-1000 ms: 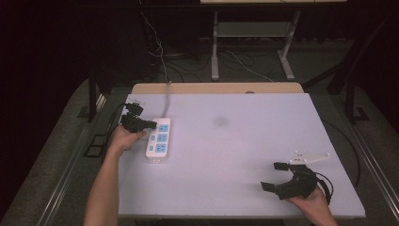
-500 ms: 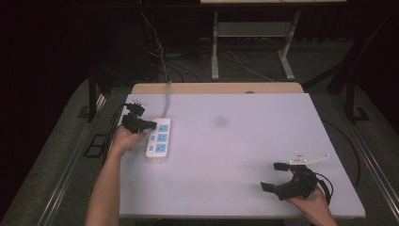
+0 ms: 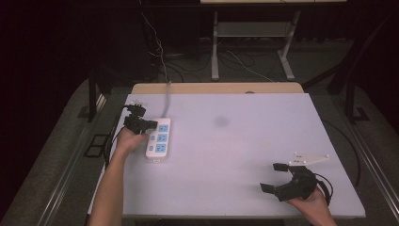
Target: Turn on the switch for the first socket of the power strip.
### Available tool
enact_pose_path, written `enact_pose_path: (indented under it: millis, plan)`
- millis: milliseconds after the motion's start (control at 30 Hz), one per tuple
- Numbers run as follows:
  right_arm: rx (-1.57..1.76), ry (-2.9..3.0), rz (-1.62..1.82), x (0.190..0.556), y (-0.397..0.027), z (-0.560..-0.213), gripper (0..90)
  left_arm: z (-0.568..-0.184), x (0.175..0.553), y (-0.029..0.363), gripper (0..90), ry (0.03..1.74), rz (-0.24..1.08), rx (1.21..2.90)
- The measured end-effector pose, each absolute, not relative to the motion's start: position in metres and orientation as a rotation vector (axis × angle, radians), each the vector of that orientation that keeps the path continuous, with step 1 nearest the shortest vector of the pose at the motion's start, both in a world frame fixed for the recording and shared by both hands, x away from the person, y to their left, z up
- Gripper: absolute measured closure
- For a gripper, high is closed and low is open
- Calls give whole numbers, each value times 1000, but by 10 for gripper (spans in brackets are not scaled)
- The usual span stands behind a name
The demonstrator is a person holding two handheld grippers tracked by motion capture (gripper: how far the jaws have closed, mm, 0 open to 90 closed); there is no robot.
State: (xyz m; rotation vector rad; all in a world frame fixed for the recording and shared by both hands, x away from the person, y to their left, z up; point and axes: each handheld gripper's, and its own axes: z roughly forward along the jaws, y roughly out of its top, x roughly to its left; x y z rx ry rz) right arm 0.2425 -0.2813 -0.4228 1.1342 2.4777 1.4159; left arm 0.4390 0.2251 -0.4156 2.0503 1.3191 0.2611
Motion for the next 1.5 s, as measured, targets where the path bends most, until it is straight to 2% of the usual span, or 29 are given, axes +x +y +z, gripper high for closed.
enact_pose_path:
  millis: [833,1500]
  plan:
    - [1160,2451,1428,245,-286,-423,5,-416,436,228,895,1304,261,2006]
    - [1168,2440,1432,245,-287,-423,5,-390,419,231,891,1267,317,1992]
